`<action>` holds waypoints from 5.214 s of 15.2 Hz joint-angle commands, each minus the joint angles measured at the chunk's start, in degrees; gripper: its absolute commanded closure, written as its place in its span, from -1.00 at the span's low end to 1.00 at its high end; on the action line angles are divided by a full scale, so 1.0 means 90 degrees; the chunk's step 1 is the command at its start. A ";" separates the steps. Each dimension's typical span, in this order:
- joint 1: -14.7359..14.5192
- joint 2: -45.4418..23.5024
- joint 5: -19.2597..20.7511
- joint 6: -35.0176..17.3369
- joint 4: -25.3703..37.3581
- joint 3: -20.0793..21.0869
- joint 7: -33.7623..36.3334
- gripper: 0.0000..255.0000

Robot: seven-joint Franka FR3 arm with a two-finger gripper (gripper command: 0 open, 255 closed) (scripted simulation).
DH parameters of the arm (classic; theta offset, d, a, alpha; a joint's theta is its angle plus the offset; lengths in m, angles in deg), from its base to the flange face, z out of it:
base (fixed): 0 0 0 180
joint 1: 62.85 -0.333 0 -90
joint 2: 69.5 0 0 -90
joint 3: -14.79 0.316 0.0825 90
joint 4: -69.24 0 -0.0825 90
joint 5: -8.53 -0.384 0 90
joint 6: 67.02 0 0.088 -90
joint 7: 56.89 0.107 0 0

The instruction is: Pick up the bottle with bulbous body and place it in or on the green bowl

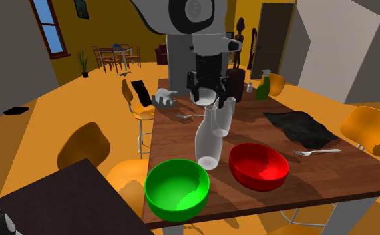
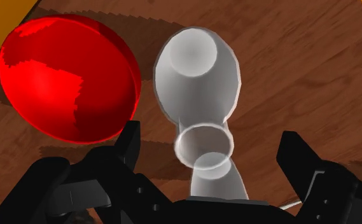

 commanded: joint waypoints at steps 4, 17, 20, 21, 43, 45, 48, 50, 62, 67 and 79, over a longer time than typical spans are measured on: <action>0.0000 -0.0400 -0.0091 -0.0412 -0.0017 0.0024 -0.0076 -1.00; 0.0006 -0.0629 -0.0163 -0.0678 -0.0058 0.0045 -0.0125 1.00; 0.0006 -0.0630 -0.0164 -0.0678 -0.0058 0.0045 -0.0125 1.00; 0.0006 -0.0630 -0.0164 -0.0678 -0.0058 0.0045 -0.0125 1.00; -0.0021 0.0210 0.0110 0.0761 0.0559 0.0000 0.0105 1.00; -0.0022 0.0278 0.0129 0.0925 0.0656 -0.0001 0.0123 1.00; -0.0023 0.0371 0.0156 0.1171 0.0810 -0.0001 0.0148 1.00; -0.0024 0.0427 0.0171 0.1336 0.0920 -0.0001 0.0163 1.00; 0.0112 0.2203 0.0485 0.2229 0.0055 -0.0076 0.0130 1.00; 0.0261 0.3361 0.0676 0.2825 -0.0498 -0.0120 0.0052 1.00; 0.0469 0.4550 0.0892 0.3032 -0.1475 -0.0215 -0.0092 1.00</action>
